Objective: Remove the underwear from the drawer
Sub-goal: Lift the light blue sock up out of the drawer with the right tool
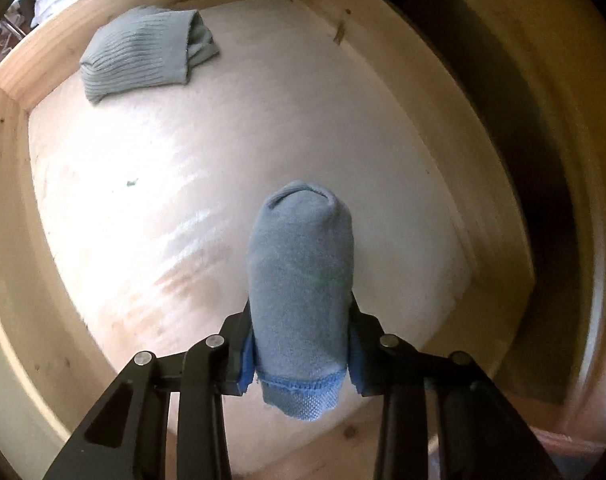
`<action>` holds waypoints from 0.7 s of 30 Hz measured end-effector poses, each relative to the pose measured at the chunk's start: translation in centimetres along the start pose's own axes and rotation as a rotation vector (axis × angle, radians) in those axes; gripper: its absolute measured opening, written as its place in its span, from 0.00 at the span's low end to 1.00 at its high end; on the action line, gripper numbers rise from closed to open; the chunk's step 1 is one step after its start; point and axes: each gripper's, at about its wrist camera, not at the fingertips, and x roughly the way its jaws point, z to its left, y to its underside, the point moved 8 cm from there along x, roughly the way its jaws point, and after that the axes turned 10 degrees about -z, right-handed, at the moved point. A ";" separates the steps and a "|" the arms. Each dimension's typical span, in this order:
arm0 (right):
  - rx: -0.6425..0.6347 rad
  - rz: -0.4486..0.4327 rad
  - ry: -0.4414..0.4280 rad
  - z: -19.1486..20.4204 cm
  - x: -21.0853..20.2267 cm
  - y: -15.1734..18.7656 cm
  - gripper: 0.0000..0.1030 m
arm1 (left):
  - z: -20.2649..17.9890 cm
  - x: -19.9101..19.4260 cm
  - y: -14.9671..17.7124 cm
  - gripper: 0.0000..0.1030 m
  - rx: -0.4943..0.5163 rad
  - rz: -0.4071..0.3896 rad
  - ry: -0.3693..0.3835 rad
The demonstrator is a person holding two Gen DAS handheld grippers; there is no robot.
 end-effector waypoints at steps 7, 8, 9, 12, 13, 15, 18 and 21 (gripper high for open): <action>0.117 -0.001 -0.002 -0.2 -4.6 0.4 0.32 | 0.0 0.1 0.0 0.57 0.006 -0.001 -0.002; 0.155 -0.004 -0.012 -0.4 -5.5 0.6 0.32 | -0.1 0.1 0.0 0.57 0.009 -0.003 -0.003; 0.199 -0.005 -0.021 -0.3 -6.1 0.6 0.32 | -0.1 0.0 0.0 0.57 0.012 -0.003 -0.005; 0.345 -0.016 -0.052 -0.1 -7.7 0.9 0.32 | -0.2 -0.1 0.1 0.57 0.024 -0.007 -0.010; 0.406 -0.015 -0.067 -0.1 -8.2 1.1 0.32 | -0.3 -0.1 0.1 0.57 0.026 -0.006 -0.008; 0.513 -0.022 -0.083 0.0 -9.5 1.5 0.32 | -0.4 -0.1 0.2 0.57 0.028 -0.002 -0.007; 0.613 -0.036 -0.061 -0.6 -11.3 1.9 0.32 | -0.6 0.1 0.3 0.57 0.026 0.018 0.007; 0.753 -0.042 -0.068 -1.0 -11.6 3.5 0.32 | -1.2 0.3 0.5 0.57 0.056 0.038 0.032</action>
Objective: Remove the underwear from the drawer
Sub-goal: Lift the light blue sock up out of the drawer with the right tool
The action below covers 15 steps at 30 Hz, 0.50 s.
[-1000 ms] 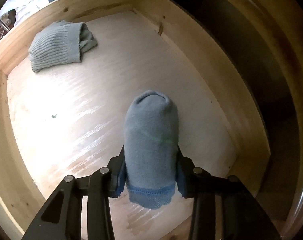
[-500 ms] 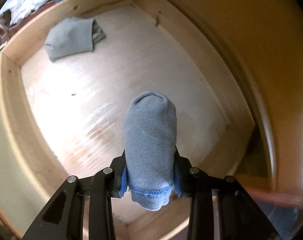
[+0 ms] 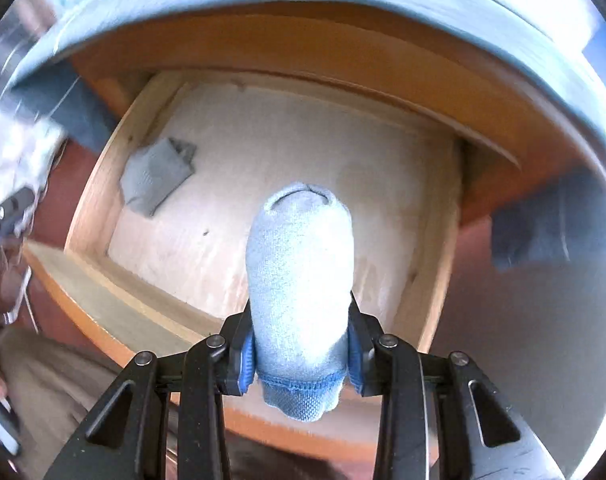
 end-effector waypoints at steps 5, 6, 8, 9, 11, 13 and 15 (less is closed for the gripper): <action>0.173 -0.027 -0.031 -1.4 -1.5 2.1 0.32 | -1.8 1.4 0.2 0.57 0.114 0.090 0.062; 0.179 -0.036 -0.026 -1.5 -1.9 2.2 0.32 | -2.2 1.9 0.3 0.57 0.143 0.110 0.074; 0.189 -0.061 -0.020 -1.6 -2.2 2.3 0.32 | -2.9 2.7 0.3 0.57 0.194 0.144 0.097; 0.195 -0.068 -0.023 -1.9 -2.9 2.3 0.32 | -3.3 3.1 0.3 0.57 0.223 0.160 0.107; 0.206 -0.074 -0.022 -2.0 -2.7 2.4 0.32 | -3.9 4.1 0.4 0.57 0.287 0.190 0.114; 0.216 -0.076 -0.026 -2.0 -2.4 2.5 0.32 | -4.6 5.2 0.7 0.57 0.341 0.232 0.133; 0.226 -0.078 -0.024 -2.1 -2.3 2.5 0.32 | -5.0 6.4 1.1 0.57 0.410 0.273 0.127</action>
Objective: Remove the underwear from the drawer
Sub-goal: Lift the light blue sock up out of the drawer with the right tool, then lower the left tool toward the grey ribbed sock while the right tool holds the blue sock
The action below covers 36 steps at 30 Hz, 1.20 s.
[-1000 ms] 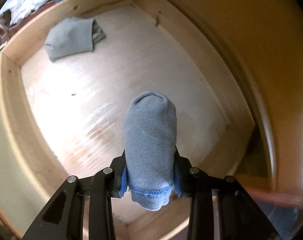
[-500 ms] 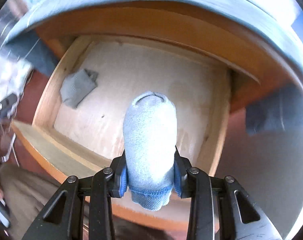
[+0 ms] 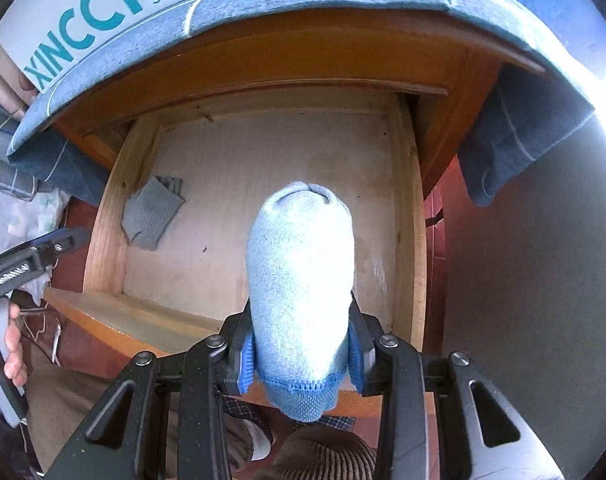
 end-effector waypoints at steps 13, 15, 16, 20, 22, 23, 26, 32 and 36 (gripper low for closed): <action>0.017 0.005 -0.007 0.2 0.3 0.0 0.32 | -1.6 7.3 0.5 0.57 0.331 0.239 -0.005; 0.031 -0.001 -0.005 0.1 0.1 -0.1 0.32 | -1.5 8.2 0.3 0.57 0.345 0.258 -0.007; 0.035 0.000 -0.006 0.1 0.1 -0.1 0.32 | -1.5 8.6 0.2 0.57 0.350 0.266 -0.005; 0.046 0.007 -0.010 0.0 0.1 0.0 0.32 | -1.5 9.8 -0.4 0.57 0.356 0.287 -0.005; 0.047 0.011 -0.011 0.0 0.1 0.0 0.32 | -1.6 10.3 -0.6 0.57 0.370 0.297 -0.007; 0.048 0.011 -0.011 0.0 0.1 0.0 0.32 | -1.6 10.6 -0.7 0.57 0.375 0.305 -0.008; 0.050 0.014 -0.017 0.1 0.1 0.0 0.32 | -1.6 10.9 -1.0 0.57 0.391 0.311 -0.016; 0.066 0.022 -0.037 0.0 0.2 0.1 0.32 | -2.4 11.9 -1.5 0.65 0.419 0.329 -0.025; 0.070 0.023 -0.044 0.0 0.1 0.1 0.32 | -2.9 12.6 -1.4 0.66 0.457 0.334 -0.060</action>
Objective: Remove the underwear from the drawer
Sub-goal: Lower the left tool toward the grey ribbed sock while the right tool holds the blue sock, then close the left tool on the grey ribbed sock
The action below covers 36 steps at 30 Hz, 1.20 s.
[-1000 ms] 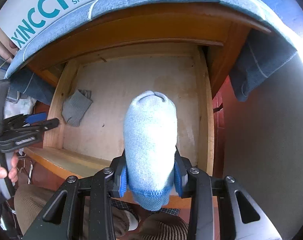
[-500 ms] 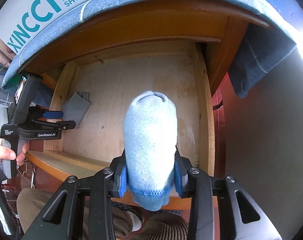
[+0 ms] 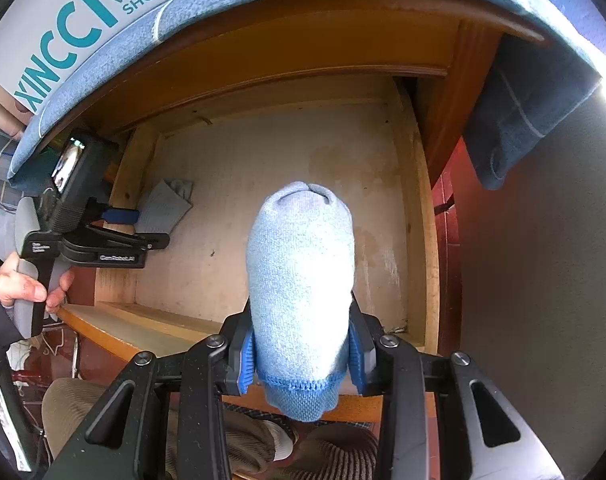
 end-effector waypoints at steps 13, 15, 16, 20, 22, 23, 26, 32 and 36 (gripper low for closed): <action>0.011 0.010 -0.030 0.1 0.1 0.0 0.33 | -0.3 1.1 0.2 0.41 -0.013 0.024 -0.103; 0.012 0.011 -0.031 0.0 0.1 0.0 0.33 | -0.1 1.0 0.1 0.35 -0.036 0.020 -0.100; 0.012 0.010 -0.030 0.0 0.1 0.0 0.33 | 0.0 1.0 0.2 0.34 -0.049 0.018 -0.097; 0.010 0.011 -0.026 0.0 0.1 0.1 0.33 | 0.4 0.2 0.3 0.23 -0.083 0.009 -0.088; 0.009 0.015 -0.025 0.1 0.1 0.1 0.33 | 0.6 -0.1 0.8 0.23 -0.119 0.014 -0.064; 0.011 0.016 -0.023 0.1 0.2 0.1 0.33 | 0.5 -0.2 1.1 0.22 -0.135 0.014 -0.055; 0.011 0.019 -0.023 0.1 0.3 0.1 0.33 | 0.2 -0.4 1.9 0.22 -0.181 0.025 -0.024; 0.010 0.024 -0.019 0.1 0.5 0.1 0.33 | -0.2 -1.7 2.8 0.22 -0.262 0.019 0.031; 0.008 0.022 -0.019 0.1 0.5 0.1 0.33 | -0.5 -3.5 2.9 0.22 -0.282 -0.021 0.042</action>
